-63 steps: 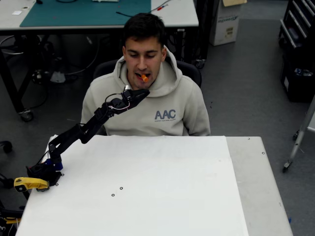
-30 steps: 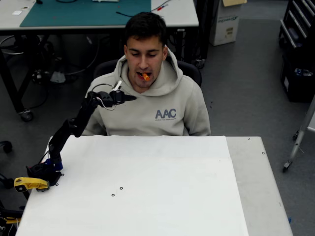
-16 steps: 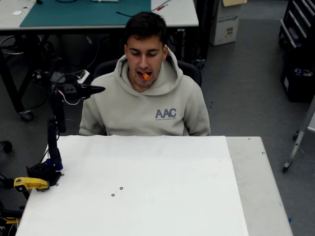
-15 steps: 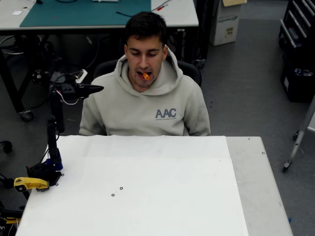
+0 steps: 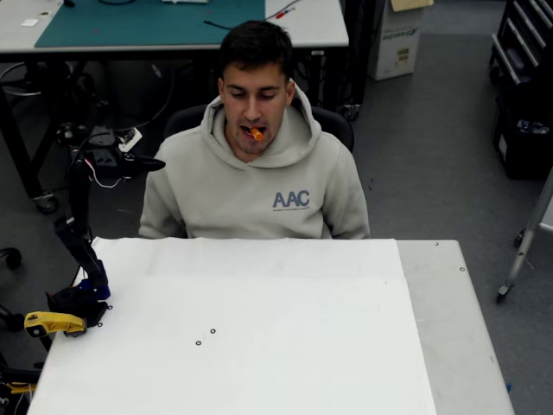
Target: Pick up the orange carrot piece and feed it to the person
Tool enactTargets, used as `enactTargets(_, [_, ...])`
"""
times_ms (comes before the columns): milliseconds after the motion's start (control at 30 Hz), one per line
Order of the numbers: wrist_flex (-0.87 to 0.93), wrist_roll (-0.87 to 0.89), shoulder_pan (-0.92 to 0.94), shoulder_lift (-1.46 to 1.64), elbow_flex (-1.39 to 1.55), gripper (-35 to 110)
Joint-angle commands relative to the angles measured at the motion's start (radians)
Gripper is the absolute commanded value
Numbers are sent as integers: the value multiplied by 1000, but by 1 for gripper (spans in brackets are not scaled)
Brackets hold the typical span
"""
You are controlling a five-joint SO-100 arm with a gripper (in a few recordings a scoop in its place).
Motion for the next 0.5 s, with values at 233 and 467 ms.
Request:
enactTargets(233, [-202, 46, -115, 433, 931, -2])
enactTargets(467, [-502, 32, -110, 712, 1497, -2])
